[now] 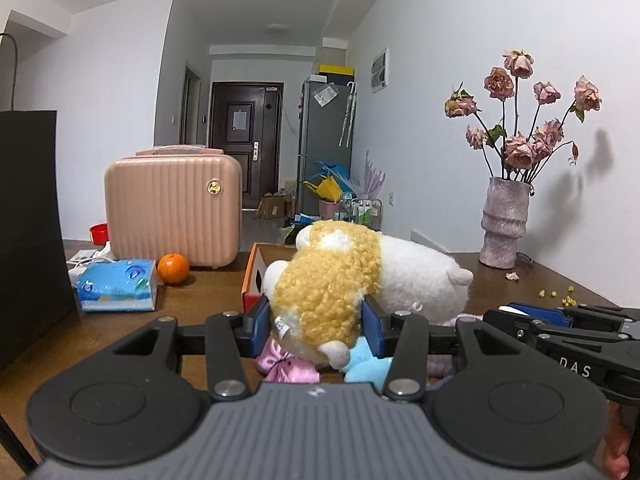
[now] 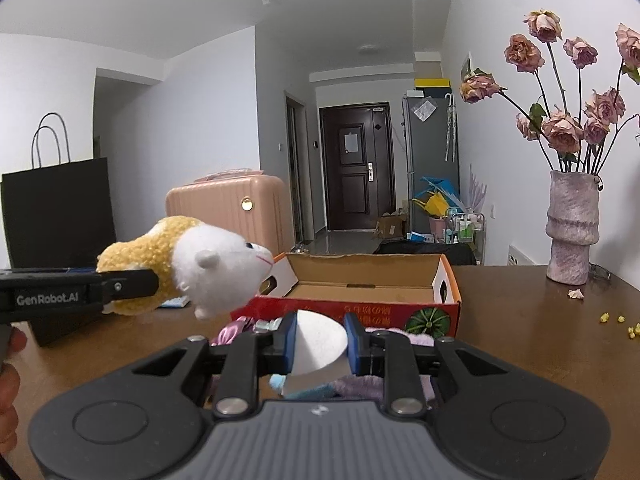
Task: Organize soft objects
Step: 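Lift the plush sheep with the left tool and carry it over the cardboard box, then lower the sheep into the box and open the left tool, then lower the white foam wedge into the box and open the right tool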
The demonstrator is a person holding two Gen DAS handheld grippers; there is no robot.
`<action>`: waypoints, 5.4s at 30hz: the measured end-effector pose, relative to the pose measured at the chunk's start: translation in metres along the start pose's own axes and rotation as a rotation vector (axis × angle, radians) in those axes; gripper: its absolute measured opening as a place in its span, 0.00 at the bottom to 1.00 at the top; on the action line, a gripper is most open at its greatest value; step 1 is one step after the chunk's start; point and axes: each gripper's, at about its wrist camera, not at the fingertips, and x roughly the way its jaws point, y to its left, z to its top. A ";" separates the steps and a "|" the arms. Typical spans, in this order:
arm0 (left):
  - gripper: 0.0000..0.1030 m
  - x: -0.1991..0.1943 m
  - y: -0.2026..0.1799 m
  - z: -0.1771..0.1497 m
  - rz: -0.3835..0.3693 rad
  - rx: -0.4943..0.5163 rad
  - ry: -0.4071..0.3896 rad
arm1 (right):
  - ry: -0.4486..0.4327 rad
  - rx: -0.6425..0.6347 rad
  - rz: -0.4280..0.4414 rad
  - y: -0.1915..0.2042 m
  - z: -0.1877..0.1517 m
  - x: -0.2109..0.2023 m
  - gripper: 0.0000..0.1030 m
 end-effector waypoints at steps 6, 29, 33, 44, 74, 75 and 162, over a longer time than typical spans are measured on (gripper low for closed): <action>0.46 0.017 -0.002 0.012 -0.001 0.000 -0.014 | -0.014 -0.002 -0.010 -0.007 0.012 0.016 0.24; 0.45 0.086 0.001 0.049 -0.007 -0.037 -0.036 | -0.062 -0.017 -0.037 -0.029 0.054 0.082 0.24; 0.45 0.096 0.001 0.052 -0.011 -0.046 -0.036 | -0.059 -0.014 -0.040 -0.032 0.057 0.095 0.24; 0.45 0.135 0.001 0.070 0.005 -0.077 -0.054 | -0.027 -0.017 -0.065 -0.044 0.067 0.128 0.24; 0.46 0.251 0.015 0.076 0.101 -0.104 0.072 | 0.110 -0.035 -0.077 -0.069 0.100 0.237 0.24; 0.46 0.255 0.017 0.075 0.106 -0.104 0.081 | 0.126 -0.041 -0.074 -0.069 0.098 0.242 0.24; 1.00 0.157 0.036 0.043 0.162 -0.111 0.008 | -0.015 -0.039 -0.130 -0.059 0.060 0.129 1.00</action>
